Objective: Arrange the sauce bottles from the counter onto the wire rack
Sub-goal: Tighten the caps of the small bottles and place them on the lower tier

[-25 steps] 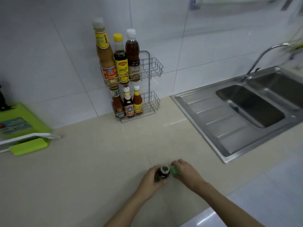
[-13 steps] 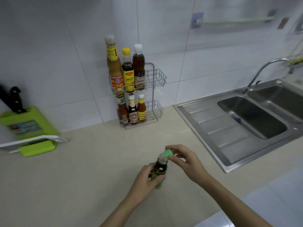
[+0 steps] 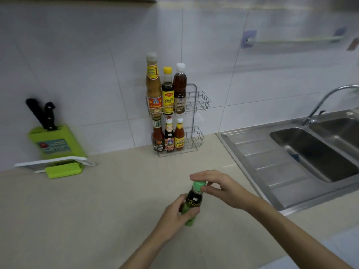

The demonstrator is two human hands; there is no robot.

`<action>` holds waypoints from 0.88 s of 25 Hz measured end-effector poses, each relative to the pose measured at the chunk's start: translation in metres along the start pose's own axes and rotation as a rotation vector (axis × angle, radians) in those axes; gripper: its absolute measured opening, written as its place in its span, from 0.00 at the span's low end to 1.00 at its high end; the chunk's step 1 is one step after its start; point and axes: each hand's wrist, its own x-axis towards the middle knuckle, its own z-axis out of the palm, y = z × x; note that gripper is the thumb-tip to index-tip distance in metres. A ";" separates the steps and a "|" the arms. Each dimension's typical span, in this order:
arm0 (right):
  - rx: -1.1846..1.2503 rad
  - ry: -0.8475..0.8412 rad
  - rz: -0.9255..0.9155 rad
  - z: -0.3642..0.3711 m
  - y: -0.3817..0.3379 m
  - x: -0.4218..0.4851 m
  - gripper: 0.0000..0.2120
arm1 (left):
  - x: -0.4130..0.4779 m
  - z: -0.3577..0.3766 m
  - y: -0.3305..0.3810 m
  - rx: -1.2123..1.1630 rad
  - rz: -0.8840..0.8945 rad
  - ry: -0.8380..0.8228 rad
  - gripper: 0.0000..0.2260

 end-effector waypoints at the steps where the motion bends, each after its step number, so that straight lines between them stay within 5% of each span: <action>1: -0.007 -0.012 -0.007 -0.002 0.000 0.001 0.17 | 0.000 0.000 0.002 -0.002 -0.002 -0.007 0.19; 6: -0.157 0.024 0.045 -0.006 -0.005 -0.001 0.13 | -0.002 0.005 0.012 -0.015 0.003 -0.043 0.21; 12: -0.704 0.017 0.217 0.002 -0.013 0.000 0.26 | -0.002 0.012 0.017 0.049 -0.004 -0.022 0.19; 18: -0.062 -0.071 0.275 -0.008 -0.018 0.003 0.17 | -0.002 0.000 0.015 0.009 0.002 0.024 0.18; 20: -0.101 -0.004 0.324 -0.005 -0.017 0.006 0.13 | -0.002 -0.001 0.017 0.024 0.012 0.032 0.17; 22: -0.291 0.043 0.345 0.000 -0.019 0.011 0.21 | -0.001 0.000 0.019 0.040 0.013 0.037 0.17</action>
